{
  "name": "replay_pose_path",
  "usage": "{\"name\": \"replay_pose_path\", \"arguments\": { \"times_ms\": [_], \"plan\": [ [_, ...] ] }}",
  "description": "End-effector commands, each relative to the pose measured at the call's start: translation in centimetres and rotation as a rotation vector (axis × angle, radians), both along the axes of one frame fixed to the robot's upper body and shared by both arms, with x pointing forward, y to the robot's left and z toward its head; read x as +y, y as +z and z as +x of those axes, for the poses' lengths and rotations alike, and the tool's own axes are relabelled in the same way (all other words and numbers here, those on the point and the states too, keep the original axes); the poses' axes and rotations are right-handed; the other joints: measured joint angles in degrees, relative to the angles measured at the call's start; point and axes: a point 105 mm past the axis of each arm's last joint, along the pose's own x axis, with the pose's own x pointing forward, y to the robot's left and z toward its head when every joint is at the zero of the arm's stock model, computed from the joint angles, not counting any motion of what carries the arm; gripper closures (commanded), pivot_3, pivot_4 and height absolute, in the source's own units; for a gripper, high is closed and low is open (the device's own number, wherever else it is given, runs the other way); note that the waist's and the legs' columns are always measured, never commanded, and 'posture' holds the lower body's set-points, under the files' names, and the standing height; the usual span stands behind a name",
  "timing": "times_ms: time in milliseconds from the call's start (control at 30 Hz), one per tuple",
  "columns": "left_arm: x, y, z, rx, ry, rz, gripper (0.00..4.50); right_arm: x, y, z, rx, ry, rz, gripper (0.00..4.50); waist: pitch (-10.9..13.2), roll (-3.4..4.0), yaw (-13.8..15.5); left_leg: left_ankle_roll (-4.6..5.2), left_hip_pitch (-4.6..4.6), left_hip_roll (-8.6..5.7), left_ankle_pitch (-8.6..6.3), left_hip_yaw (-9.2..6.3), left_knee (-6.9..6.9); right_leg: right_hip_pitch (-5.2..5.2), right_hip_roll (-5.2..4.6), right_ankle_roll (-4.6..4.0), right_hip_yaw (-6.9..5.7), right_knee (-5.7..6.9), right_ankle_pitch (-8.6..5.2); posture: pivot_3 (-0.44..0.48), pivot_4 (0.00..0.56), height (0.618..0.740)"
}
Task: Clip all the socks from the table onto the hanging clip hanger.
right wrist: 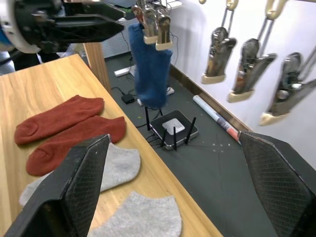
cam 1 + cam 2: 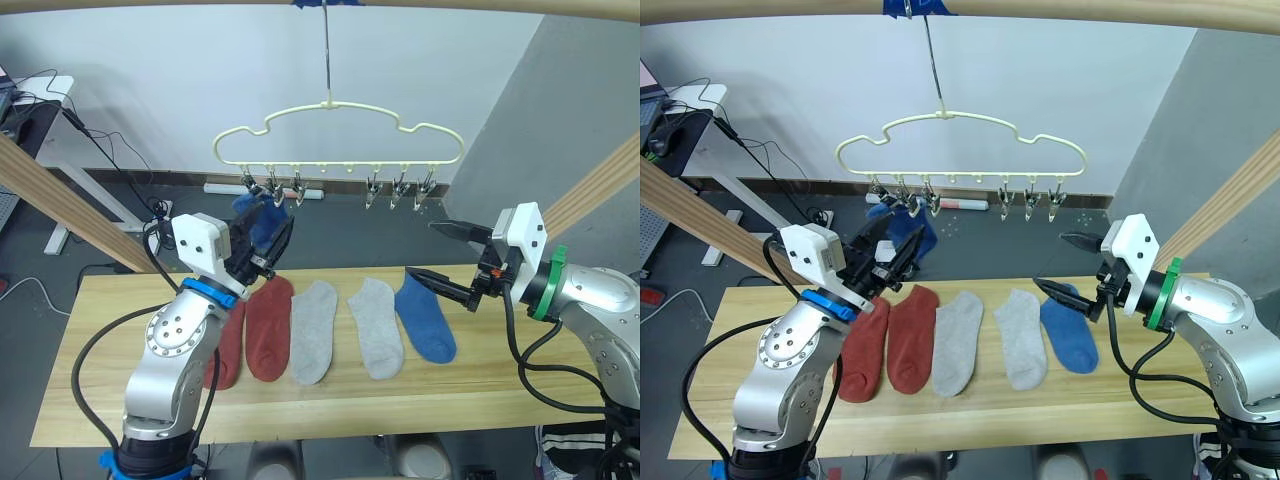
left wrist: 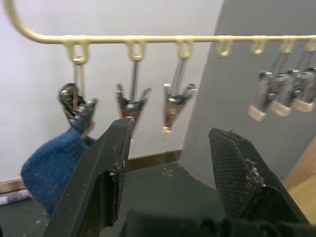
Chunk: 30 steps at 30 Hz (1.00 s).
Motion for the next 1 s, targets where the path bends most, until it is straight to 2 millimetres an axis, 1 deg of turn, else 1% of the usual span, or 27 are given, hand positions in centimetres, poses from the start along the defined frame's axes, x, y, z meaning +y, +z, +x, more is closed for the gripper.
{"name": "replay_pose_path", "arguments": {
  "times_ms": [33,67,133,333,567,733,967,1000],
  "plan": [
    [-0.5,1.4,-0.2,-0.071,-0.001,-0.03,2.18,0.7,1.3,-0.9,-0.043,0.043,-0.002,0.13,0.02,-0.01,0.01,0.0,0.0,0.0,0.0,0.0,0.0,0.0,0.0,0.01,0.01,0.0,0.0,-0.218,0.346,0.74],
    [-0.5,1.5,-0.1,-0.077,0.007,-0.033,2.31,0.9,1.3,-1.0,-0.043,0.048,0.0,0.13,0.02,-0.01,0.0,0.0,0.0,0.0,0.0,0.0,0.0,0.0,0.0,0.01,0.0,-0.01,0.0,-0.22,0.347,0.74],
    [-0.3,1.5,0.0,-0.084,0.029,-0.031,2.85,1.1,1.4,-1.1,-0.041,0.056,-0.001,0.13,0.03,-0.02,-0.01,0.0,0.0,0.0,0.0,0.01,-0.01,0.0,0.0,0.01,0.0,-0.02,0.0,-0.22,0.347,0.74],
    [0.6,1.5,0.5,-0.081,0.092,-0.041,2.85,1.1,1.6,-1.1,-0.04,0.049,0.005,0.13,0.08,-0.04,-0.01,0.0,0.0,0.0,0.0,0.0,0.01,0.01,0.0,0.01,0.0,-0.01,0.0,-0.22,0.347,0.74],
    [1.0,1.0,1.1,-0.047,0.121,-0.067,2.85,1.6,1.7,-1.2,-0.035,0.058,0.016,0.13,0.09,-0.04,-0.01,0.0,0.0,0.0,0.0,0.0,0.0,0.01,0.0,0.01,-0.01,-0.02,0.0,-0.222,0.346,0.74],
    [0.6,0.9,1.7,-0.021,0.083,-0.097,2.85,1.8,2.0,-1.3,-0.039,0.059,0.028,0.13,0.11,-0.06,-0.01,0.0,0.0,0.0,0.0,-0.02,0.0,0.01,0.01,0.01,-0.03,-0.01,0.0,-0.227,0.346,0.74],
    [0.1,1.2,2.4,-0.037,0.058,-0.067,2.85,1.9,2.1,-1.3,-0.039,0.058,0.032,0.13,0.12,-0.07,-0.02,0.0,0.0,0.0,0.0,-0.01,0.0,0.01,0.01,0.01,-0.03,-0.02,0.0,-0.23,0.345,0.74],
    [0.3,1.2,2.6,-0.035,0.073,-0.073,2.85,1.9,2.0,-1.3,-0.039,0.057,0.032,0.13,0.12,-0.07,-0.02,0.0,0.0,0.0,0.0,-0.01,0.0,0.01,0.01,0.01,-0.03,-0.02,0.0,-0.233,0.344,0.74]
  ]
}}
